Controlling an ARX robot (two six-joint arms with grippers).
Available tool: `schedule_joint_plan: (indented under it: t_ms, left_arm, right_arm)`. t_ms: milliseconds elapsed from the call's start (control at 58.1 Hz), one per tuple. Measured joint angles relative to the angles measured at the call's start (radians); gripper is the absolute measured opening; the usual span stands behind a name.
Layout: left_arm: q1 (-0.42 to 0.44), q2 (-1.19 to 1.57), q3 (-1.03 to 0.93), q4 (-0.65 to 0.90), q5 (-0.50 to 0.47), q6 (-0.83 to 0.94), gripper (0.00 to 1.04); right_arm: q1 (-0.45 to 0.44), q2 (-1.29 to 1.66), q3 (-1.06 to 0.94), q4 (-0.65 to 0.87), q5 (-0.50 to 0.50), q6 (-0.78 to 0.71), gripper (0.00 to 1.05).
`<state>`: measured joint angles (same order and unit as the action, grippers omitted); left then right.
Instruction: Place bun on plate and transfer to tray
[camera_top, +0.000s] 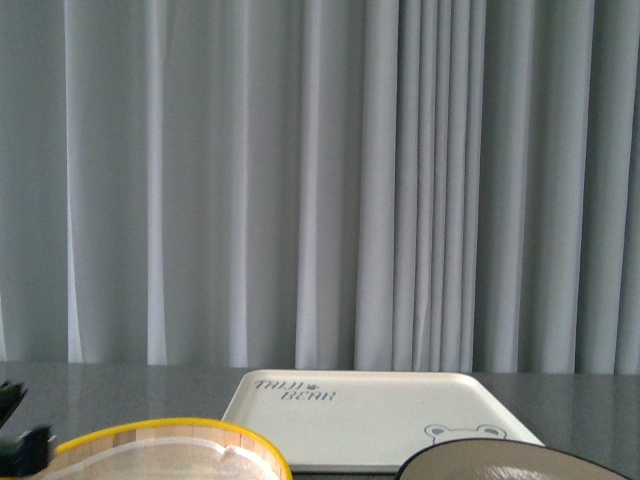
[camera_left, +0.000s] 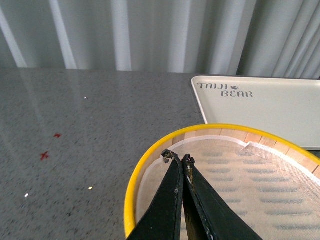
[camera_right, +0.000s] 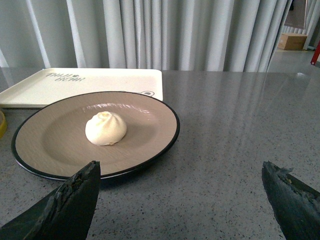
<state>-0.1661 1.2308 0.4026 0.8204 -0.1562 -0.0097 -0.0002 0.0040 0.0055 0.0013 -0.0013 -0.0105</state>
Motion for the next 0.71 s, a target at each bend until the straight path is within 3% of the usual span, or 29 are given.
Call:
schedule_joint_plan:
  t_ms: [378,499,705]
  left_arm:
    - [0.079,-0.238,-0.224,-0.012,0.071,0.002,0.04]
    - [0.14,-0.325,-0.274,-0.053,0.15,0.002,0.04]
    - [0.164,-0.474,-0.332,-0.144,0.154,0.002,0.04]
  right_arm:
    - [0.0,0.0,0.0,0.0,0.0,0.0,0.96]
    - [0.0,0.0,0.0,0.0,0.0,0.0,0.96]
    - [0.0,0.0,0.0,0.0,0.0,0.0,0.96]
